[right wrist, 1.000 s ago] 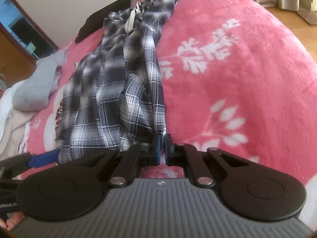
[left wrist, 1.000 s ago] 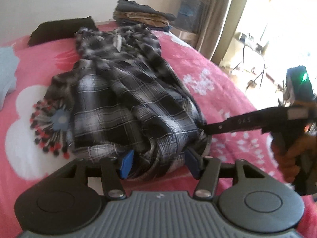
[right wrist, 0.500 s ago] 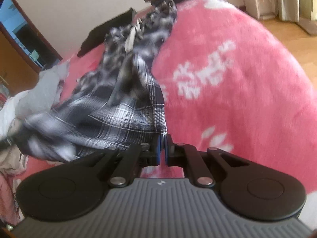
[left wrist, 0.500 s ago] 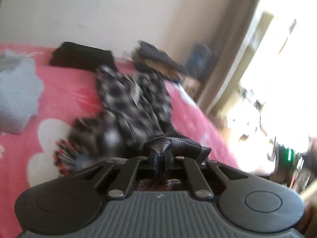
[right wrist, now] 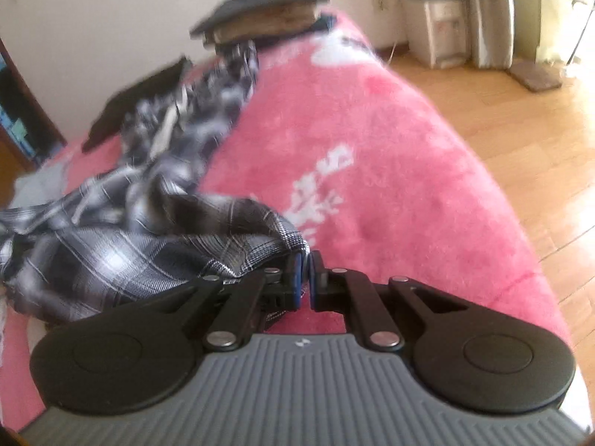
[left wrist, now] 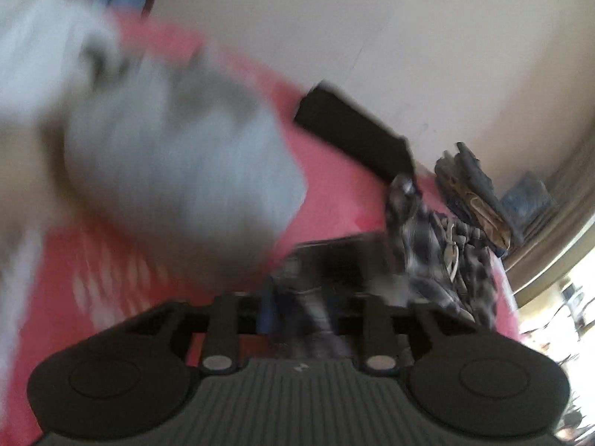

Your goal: Fold clothes

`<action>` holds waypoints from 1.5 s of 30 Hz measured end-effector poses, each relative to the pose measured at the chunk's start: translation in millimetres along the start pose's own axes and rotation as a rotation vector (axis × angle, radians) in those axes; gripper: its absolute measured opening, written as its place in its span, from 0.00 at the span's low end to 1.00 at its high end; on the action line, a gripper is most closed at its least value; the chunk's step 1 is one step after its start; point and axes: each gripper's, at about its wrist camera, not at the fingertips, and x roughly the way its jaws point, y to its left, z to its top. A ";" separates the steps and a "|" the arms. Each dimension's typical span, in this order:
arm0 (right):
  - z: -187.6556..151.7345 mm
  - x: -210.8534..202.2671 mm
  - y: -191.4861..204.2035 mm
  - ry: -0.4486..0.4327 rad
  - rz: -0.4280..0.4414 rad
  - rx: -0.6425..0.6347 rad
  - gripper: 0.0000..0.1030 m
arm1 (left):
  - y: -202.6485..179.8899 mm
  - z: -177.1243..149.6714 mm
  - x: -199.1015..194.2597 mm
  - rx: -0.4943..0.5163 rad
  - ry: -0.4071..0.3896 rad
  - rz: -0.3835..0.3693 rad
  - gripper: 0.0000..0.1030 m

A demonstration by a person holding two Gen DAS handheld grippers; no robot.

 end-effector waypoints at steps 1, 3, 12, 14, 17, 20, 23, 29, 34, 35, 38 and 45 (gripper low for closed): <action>0.7 4.6 -1.3 0.016 0.003 0.005 0.06 | 3.3 -3.9 2.3 -0.032 0.019 -0.017 0.46; 2.2 1.6 -3.2 0.011 0.011 0.021 0.08 | 0.2 -13.6 -8.7 -0.005 -0.013 -0.037 0.59; -3.8 -61.6 4.7 -0.151 0.080 -0.023 0.48 | -20.4 -57.7 -58.6 0.159 -0.009 -0.128 0.96; -7.9 -74.1 26.1 -0.201 0.145 -0.124 0.48 | -28.5 -69.7 -41.7 0.181 0.073 -0.132 0.96; -18.1 -83.3 82.3 -0.227 0.308 -0.359 0.53 | -37.9 -85.2 -9.5 0.156 0.131 -0.092 0.89; -33.5 -73.9 142.6 -0.170 0.483 -0.609 0.75 | -42.9 -95.1 18.0 0.135 0.134 -0.007 0.68; -54.2 -50.1 191.0 -0.157 0.481 -0.823 0.80 | -41.5 -101.0 30.3 0.135 0.102 0.041 0.55; -63.3 33.2 227.2 -0.055 0.242 -0.951 0.55 | -50.8 -106.1 33.1 0.213 0.048 0.112 0.07; -42.8 21.3 214.3 -0.044 0.269 -0.857 0.08 | -61.9 -77.2 -24.4 0.240 -0.082 0.108 0.04; -38.8 11.9 210.8 -0.057 0.291 -0.846 0.08 | -63.1 -68.4 -41.3 0.243 -0.116 0.100 0.04; -27.1 -23.4 189.2 -0.083 0.446 -0.829 0.08 | -57.6 -37.6 -83.2 0.234 -0.224 0.122 0.05; 0.0 -67.6 139.6 0.000 0.769 -0.754 0.08 | -25.5 -0.7 -90.4 0.215 -0.265 0.377 0.18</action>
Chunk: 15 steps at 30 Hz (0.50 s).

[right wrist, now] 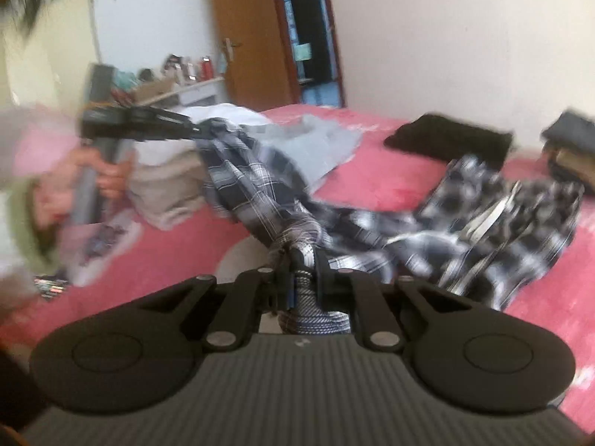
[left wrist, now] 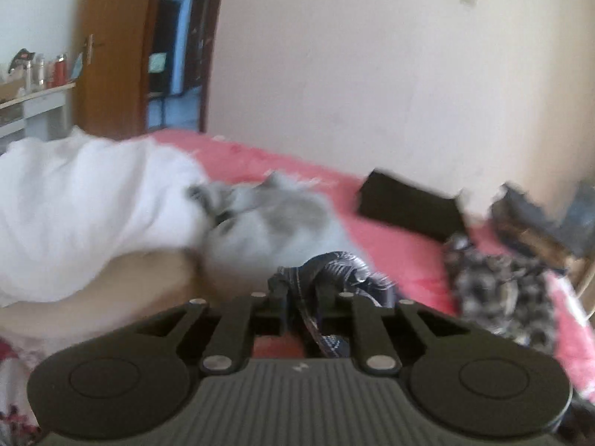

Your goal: Fold clothes

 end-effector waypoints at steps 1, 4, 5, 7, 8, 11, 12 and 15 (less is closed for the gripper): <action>-2.3 -1.3 -2.7 0.026 0.042 0.015 0.09 | 1.7 -2.7 5.5 0.017 0.020 0.032 0.30; -15.6 9.7 1.9 0.173 0.158 0.016 0.10 | 1.5 -17.2 2.4 0.095 -0.006 0.142 0.60; -21.1 14.0 8.1 0.222 0.159 -0.003 0.10 | 0.7 -21.7 -1.8 0.124 -0.027 0.169 0.62; -32.2 22.7 20.5 0.320 0.161 -0.043 0.12 | -5.0 -27.0 -7.9 0.163 -0.061 0.193 0.69; -37.8 27.0 26.7 0.369 0.162 -0.062 0.12 | -7.5 -29.6 -12.3 0.170 -0.078 0.195 0.72; -31.8 16.9 27.8 0.330 0.140 -0.037 0.23 | -16.0 -33.3 -25.6 0.187 -0.087 0.127 0.76; -28.0 11.7 26.8 0.303 0.131 -0.022 0.35 | -19.4 -35.0 -27.3 0.185 -0.077 0.087 0.76; -13.7 6.9 15.0 0.185 0.095 0.044 0.78 | -36.9 -46.1 -23.4 0.168 0.007 -0.038 0.76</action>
